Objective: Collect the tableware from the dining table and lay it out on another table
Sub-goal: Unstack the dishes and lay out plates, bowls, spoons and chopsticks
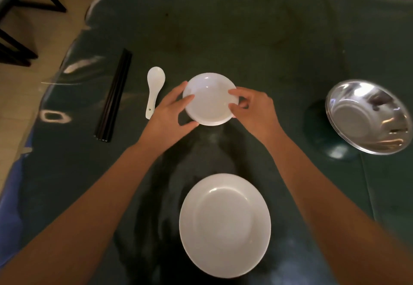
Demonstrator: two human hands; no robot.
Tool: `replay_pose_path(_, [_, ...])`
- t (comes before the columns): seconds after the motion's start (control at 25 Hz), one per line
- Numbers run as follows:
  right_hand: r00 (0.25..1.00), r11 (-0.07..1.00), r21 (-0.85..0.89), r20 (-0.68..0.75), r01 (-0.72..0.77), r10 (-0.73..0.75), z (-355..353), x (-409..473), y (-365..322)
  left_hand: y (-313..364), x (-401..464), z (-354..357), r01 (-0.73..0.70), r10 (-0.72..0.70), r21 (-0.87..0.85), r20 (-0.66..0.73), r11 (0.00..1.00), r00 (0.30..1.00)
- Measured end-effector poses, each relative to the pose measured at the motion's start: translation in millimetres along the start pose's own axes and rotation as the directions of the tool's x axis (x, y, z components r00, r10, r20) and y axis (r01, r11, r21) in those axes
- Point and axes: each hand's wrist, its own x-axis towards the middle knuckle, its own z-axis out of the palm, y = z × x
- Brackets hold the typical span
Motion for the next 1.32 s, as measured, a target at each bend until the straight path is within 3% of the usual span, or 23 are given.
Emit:
replay_pose_path(0.36, [1.0,1.0,-0.021,0.023,-0.008,0.008,28,49,16,-33,34,14,-0.008,0.008,0.021,0.027,1.0,1.0])
replay_pose_path(0.52, [0.993,0.99,-0.086,0.038,0.115,-0.112,28,47,21,-32,34,12,-0.01,0.008,0.025,0.078,1.0,0.997])
replay_pose_path(0.64, [0.973,0.939,-0.255,0.081,0.23,-0.216,25,38,25,-25,25,9,-0.021,0.008,0.112,0.11,0.994,0.994])
replay_pose_path(0.72, [0.971,0.915,-0.331,0.024,0.232,-0.238,19,18,34,-16,6,5,0.057,-0.061,0.096,0.044,0.994,0.997])
replay_pose_path(0.8, [0.985,0.958,-0.251,-0.064,0.14,-0.161,12,-16,45,-5,-24,1,0.215,-0.215,-0.032,-0.018,0.976,0.976])
replay_pose_path(0.92, [0.996,0.988,-0.14,-0.072,-0.062,0.052,7,-85,66,11,-80,1,0.504,-0.497,-0.227,0.09,0.833,0.863])
replay_pose_path(1.04, [0.957,0.956,-0.02,-0.01,-0.291,0.291,6,-157,80,24,-134,7,0.712,-0.673,-0.397,0.261,0.579,0.692])
replay_pose_path(1.16, [0.895,0.897,0.067,0.125,-0.437,0.427,9,-205,80,38,-167,11,0.808,-0.691,-0.398,0.428,0.434,0.582])
replay_pose_path(1.32, [0.872,0.86,0.153,0.15,-0.487,0.467,11,-218,80,46,-185,16,0.83,-0.667,-0.419,0.503,0.368,0.55])
